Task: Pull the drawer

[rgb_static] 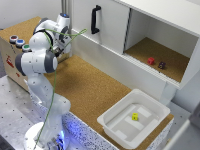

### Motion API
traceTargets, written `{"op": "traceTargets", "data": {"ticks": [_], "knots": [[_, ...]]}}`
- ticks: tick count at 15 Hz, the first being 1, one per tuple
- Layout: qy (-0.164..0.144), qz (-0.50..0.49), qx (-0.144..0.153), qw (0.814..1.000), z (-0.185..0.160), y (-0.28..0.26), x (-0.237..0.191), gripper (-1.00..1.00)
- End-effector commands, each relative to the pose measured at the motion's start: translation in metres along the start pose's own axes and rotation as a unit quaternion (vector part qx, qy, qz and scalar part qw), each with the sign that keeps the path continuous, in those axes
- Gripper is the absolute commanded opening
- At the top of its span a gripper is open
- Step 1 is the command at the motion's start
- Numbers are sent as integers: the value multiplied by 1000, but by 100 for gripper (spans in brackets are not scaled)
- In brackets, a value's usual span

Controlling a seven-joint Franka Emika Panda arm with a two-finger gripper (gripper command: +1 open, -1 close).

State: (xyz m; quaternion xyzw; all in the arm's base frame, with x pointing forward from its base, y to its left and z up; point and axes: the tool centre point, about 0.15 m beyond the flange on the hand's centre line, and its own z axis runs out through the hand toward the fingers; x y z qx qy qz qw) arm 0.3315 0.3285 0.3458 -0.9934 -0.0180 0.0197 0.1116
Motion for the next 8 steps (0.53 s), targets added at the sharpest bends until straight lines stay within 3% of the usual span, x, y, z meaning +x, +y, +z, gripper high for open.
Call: {"op": "traceTargets", "data": {"ticks": [1,4,6,7,8], "knots": [[19,-16,37,999,29,-6,12,100],[19,-20,41,999,30,-9,20,100],[1,-24,54,998,38,-7,27,100],[-4,-25,62,998,42,-6,29,-100],[-9,-26,69,997,47,-5,32,-100]]}}
